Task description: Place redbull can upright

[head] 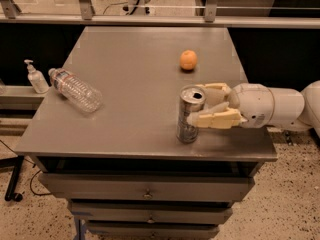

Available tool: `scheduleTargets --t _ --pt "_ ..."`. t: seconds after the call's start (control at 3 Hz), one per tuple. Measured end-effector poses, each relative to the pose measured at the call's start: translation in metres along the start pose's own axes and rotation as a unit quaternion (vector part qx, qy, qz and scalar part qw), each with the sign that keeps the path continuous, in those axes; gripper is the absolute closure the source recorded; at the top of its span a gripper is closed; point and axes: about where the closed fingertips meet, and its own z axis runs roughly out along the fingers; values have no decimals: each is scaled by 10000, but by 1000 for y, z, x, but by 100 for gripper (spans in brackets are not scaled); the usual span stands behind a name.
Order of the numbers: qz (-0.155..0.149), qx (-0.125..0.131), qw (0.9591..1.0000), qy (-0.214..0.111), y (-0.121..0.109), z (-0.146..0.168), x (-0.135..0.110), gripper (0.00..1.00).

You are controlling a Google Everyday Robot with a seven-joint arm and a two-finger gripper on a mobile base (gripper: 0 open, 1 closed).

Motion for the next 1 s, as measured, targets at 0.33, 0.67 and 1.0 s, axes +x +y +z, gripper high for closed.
scheduleTargets --t 0.33,0.67,1.0 --pt "-25 27 10000 -28 -5 -3 -1 0" --pt "-26 26 10000 -31 -5 -3 -1 0" --pt "-111 -41 9996 -242 -5 -21 20 0"
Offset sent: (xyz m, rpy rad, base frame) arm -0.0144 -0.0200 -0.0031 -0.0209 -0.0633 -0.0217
